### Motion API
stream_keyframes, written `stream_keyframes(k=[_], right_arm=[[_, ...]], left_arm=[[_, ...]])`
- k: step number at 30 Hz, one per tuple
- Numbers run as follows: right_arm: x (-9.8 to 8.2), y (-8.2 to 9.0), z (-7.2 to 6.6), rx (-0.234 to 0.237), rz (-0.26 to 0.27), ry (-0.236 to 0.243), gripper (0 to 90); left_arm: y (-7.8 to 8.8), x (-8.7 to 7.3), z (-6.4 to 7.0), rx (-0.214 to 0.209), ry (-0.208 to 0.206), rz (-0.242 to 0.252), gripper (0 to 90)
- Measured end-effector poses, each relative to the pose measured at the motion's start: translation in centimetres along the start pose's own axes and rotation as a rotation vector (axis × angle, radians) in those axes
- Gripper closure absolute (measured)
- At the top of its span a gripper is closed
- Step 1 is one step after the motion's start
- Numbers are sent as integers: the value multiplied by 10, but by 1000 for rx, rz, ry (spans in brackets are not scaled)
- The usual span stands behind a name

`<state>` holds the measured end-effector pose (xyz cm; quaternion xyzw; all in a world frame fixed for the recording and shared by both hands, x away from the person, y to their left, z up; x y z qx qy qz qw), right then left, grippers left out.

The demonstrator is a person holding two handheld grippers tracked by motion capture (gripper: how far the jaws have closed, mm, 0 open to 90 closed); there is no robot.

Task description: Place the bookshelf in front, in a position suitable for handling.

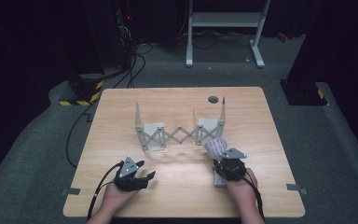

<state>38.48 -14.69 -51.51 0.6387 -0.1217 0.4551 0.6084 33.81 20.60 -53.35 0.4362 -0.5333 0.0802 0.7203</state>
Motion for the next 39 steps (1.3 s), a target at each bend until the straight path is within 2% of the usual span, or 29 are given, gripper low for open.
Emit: stream_keyframes(k=[2,3,6,7,8,11,18,25,26,27,34,37,39], right_arm=[[11,-4,2,32,-42,2,621],[18,-6,2,36,-70,17,622],[25,-8,5,44,-93,18,622],[25,-8,7,39,-85,3,621],[23,-9,8,31,-50,-35,621],[21,-10,8,11,-38,-19,623],[20,-5,6,-20,35,-8,630],[31,15,6,-67,153,2,635],[36,21,7,-79,185,0,636],[36,21,7,-79,185,0,636],[52,47,10,-130,332,-19,637],[55,51,12,-148,347,-22,636],[53,45,14,-136,324,-38,636]], left_arm=[[0,0,0,-4,-1,1,346],[0,0,0,-5,0,3,346],[1,0,1,-7,0,6,345],[1,0,1,-4,-1,6,344],[1,0,1,-2,0,10,339],[1,1,1,-2,3,16,333],[2,1,3,-2,0,29,333],[1,1,4,-5,-3,24,331],[1,1,4,-3,-4,26,331],[2,0,4,-3,-2,25,331],[7,-1,2,3,14,40,331],[9,-2,1,3,17,42,332],[10,-3,1,6,19,44,332]])
Point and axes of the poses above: each handheld gripper's, and its own axes: y roughly backward along the jaws, x roughly out of its top, z roughly to its right, the point moved 2 cm from there along -y, roughly forward along the jaws, and after that the axes turned 5 degrees about -x, right-handed, at the moved point
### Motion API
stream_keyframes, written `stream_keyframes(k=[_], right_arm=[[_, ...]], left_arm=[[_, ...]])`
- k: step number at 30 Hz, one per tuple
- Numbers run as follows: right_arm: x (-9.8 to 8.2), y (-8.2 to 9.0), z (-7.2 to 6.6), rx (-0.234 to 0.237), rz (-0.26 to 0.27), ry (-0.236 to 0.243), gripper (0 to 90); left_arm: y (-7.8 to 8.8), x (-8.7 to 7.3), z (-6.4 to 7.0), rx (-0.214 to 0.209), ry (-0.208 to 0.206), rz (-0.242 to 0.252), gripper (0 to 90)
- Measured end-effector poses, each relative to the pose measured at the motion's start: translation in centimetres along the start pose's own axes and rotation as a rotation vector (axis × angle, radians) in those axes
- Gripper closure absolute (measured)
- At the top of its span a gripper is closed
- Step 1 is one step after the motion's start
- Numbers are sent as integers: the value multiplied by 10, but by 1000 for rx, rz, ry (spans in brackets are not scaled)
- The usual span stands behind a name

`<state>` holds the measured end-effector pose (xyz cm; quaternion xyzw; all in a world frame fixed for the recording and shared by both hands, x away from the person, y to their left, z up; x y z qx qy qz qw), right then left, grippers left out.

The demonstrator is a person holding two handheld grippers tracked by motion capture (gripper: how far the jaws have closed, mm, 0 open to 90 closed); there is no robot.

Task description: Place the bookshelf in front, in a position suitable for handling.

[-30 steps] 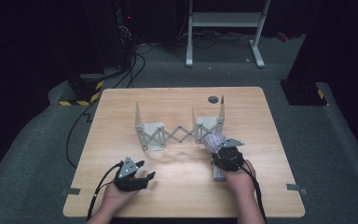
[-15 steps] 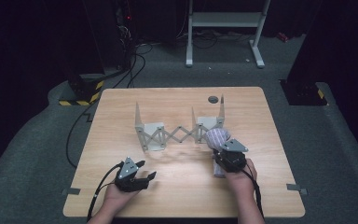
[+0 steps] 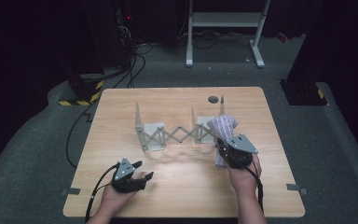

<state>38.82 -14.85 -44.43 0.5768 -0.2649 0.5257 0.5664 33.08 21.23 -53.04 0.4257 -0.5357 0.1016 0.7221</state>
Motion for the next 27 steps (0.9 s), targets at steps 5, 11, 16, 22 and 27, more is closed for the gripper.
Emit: stream_keyframes(k=[5,11,16,22,27], right_arm=[[-10,-7,-1,11,-39,0,636],[-26,-17,-4,28,-98,11,642],[-43,-30,-7,55,-199,18,644],[-62,-46,-8,95,-332,19,642],[-67,-50,-5,109,-352,3,639]], left_arm=[[2,1,-1,4,1,6,332],[0,2,-1,2,-3,10,332],[-1,3,1,-4,-8,5,332],[-2,2,1,-7,-8,-2,333],[-3,2,1,-9,-11,-9,333]])
Point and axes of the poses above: each handheld gripper's, and its own axes: y roughly backward along the jaws, x roughly out of its top, z roughly to its right, the point moved 2 cm from there along -y, roughly forward along the jaws, and after that the axes turned 5 degrees about -x, right-handed, at the moved point
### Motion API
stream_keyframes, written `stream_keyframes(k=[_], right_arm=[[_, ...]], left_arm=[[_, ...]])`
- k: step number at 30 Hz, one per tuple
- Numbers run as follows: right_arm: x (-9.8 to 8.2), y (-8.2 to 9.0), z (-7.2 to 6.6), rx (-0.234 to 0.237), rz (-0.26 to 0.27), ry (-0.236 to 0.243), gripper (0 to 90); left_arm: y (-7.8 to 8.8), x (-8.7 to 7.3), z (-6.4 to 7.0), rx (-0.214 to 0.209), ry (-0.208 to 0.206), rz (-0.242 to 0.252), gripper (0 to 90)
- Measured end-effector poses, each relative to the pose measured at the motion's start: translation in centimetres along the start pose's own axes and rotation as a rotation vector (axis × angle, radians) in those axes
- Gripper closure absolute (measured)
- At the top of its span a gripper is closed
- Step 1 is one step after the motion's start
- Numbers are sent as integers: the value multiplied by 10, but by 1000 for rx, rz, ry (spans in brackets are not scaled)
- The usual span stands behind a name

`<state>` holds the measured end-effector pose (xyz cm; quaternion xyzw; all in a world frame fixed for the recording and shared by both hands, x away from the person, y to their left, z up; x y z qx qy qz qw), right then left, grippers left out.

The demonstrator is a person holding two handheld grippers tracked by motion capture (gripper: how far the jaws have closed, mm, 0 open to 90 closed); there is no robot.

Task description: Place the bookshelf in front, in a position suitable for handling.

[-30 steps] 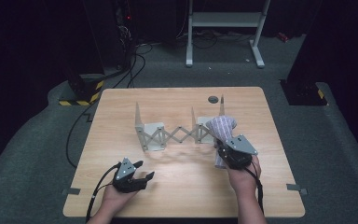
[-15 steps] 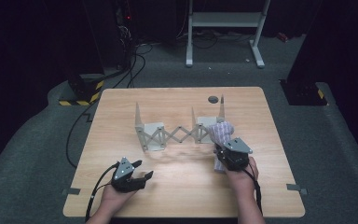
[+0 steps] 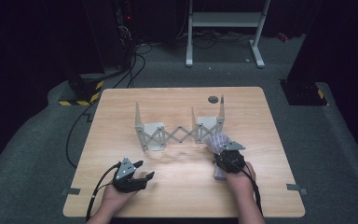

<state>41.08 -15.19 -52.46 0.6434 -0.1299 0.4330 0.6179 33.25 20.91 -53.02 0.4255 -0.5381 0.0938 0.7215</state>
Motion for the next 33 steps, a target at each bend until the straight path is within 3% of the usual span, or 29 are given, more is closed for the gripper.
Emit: stream_keyframes(k=[5,15,24,27,33], right_arm=[[5,8,0,-7,40,6,639],[29,43,2,-70,216,5,635],[47,75,3,-129,400,-26,635],[49,76,3,-138,398,-24,635],[40,53,7,-116,308,-42,635]], left_arm=[[0,0,0,1,1,2,333],[2,-1,-1,4,4,2,333],[6,-4,-3,14,11,1,333],[7,-4,-3,16,13,2,333],[9,-4,-4,18,17,5,333]])
Point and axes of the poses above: each handheld gripper's, and its own axes: y roughly backward along the jaws, x roughly out of its top, z roughly to its right, the point moved 2 cm from there along -y, roughly forward along the jaws, and after that the axes turned 5 degrees about -x, right-handed, at the moved point
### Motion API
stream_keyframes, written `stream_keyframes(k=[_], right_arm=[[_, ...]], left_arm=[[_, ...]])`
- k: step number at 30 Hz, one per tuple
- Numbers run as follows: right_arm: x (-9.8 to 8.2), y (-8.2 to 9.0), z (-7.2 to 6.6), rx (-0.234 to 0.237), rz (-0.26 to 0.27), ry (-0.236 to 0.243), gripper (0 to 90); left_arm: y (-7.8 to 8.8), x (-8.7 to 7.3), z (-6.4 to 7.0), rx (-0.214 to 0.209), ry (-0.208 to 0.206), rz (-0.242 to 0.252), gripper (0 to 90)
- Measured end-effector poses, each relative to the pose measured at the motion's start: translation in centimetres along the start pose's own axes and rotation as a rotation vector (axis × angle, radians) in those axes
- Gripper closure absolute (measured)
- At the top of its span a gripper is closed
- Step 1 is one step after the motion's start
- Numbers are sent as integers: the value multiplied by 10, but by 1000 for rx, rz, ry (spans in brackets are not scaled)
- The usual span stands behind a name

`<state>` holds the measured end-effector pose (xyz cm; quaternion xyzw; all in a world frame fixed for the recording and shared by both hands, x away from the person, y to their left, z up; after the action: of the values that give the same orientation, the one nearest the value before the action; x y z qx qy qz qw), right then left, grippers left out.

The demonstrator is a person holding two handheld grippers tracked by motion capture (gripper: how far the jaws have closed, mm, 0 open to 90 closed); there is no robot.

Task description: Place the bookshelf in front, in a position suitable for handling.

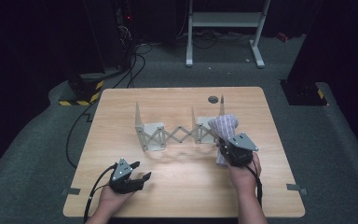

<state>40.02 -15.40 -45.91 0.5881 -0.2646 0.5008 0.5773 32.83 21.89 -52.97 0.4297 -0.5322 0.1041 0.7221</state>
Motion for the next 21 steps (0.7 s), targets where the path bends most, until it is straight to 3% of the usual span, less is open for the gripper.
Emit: stream_keyframes(k=[9,15,21], right_arm=[[-27,-24,-4,38,-137,5,634],[-49,-39,-7,61,-291,35,633],[-53,-40,-10,56,-309,53,634]], left_arm=[[-2,1,1,-5,-6,-3,333],[-4,1,2,-10,-9,-5,333],[-5,2,3,-16,-13,-8,333]])
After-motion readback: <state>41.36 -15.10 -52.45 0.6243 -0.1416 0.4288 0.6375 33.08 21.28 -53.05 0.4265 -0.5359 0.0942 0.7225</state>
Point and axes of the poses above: each handheld gripper's, and its own axes: y roughly backward along the jaws, x roughly out of its top, z roughly to its right, the point moved 2 cm from there along -y, roughly forward along the jaws, and after that the axes turned 5 degrees about -x, right-handed, at the moved point
